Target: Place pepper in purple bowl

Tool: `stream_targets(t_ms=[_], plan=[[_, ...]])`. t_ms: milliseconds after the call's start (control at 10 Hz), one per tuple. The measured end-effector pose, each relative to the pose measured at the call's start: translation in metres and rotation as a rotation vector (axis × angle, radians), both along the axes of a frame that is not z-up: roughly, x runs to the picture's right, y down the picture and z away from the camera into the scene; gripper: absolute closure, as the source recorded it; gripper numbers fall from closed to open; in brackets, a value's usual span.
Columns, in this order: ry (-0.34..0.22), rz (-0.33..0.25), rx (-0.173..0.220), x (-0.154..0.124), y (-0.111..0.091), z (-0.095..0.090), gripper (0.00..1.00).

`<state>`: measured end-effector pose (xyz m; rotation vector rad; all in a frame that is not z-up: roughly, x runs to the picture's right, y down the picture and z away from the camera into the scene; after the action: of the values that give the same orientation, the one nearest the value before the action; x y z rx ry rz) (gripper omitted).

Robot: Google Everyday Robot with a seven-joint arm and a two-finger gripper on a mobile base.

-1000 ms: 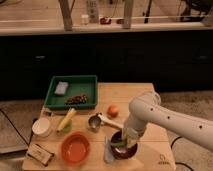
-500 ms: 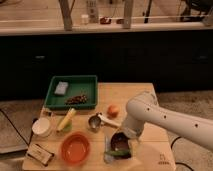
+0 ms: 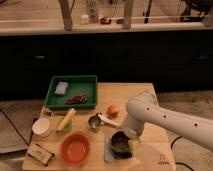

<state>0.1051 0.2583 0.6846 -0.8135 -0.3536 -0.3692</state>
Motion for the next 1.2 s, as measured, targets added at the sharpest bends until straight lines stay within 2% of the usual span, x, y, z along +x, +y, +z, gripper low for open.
stream_targets(t_ms=[800, 1200], plan=[[0.001, -0.002, -0.008, 0.0019, -0.0024, 0.0032, 0.2], [-0.01, 0.008, 0.014, 0.0068, -0.0041, 0.0022, 0.2]])
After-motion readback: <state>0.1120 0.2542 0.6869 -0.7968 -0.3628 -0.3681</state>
